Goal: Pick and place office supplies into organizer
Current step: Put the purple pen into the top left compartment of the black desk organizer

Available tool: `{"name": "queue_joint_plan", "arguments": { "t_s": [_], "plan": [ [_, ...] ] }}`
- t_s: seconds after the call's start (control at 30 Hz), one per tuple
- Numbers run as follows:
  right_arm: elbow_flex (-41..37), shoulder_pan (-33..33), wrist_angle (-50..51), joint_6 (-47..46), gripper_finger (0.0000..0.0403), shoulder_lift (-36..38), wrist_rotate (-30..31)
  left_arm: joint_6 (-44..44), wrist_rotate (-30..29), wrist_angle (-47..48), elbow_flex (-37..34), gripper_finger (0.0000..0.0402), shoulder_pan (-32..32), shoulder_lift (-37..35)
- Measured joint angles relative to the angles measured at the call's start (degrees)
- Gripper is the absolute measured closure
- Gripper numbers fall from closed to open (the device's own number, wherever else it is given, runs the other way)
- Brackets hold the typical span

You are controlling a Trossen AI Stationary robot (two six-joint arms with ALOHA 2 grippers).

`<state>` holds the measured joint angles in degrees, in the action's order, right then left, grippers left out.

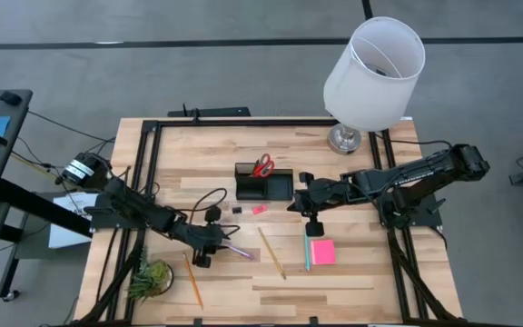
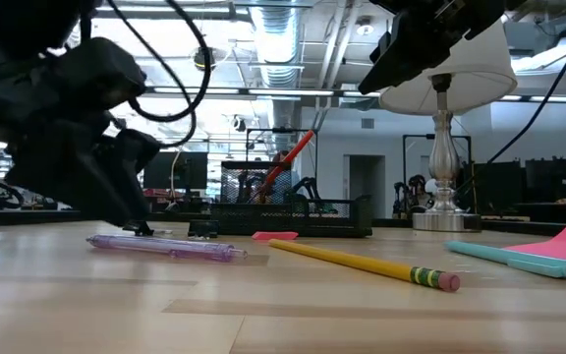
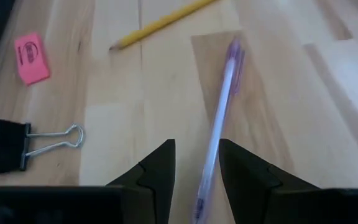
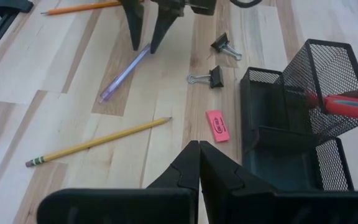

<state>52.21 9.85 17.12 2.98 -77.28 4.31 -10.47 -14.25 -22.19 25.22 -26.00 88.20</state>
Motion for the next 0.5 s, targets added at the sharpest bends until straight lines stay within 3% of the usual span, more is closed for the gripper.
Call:
{"name": "queue_joint_plan", "arguments": {
  "t_s": [0.13,0.5],
  "plan": [
    [0.00,-0.22,-0.01,0.00,0.0401,0.00,0.01,2.49,0.07,-8.75,-3.85,0.0285,0.78,0.00],
    [0.00,-0.24,-0.02,0.00,0.0401,0.01,0.05,3.73,2.07,-18.01,-8.64,0.0285,1.12,0.00]
  ]
}}
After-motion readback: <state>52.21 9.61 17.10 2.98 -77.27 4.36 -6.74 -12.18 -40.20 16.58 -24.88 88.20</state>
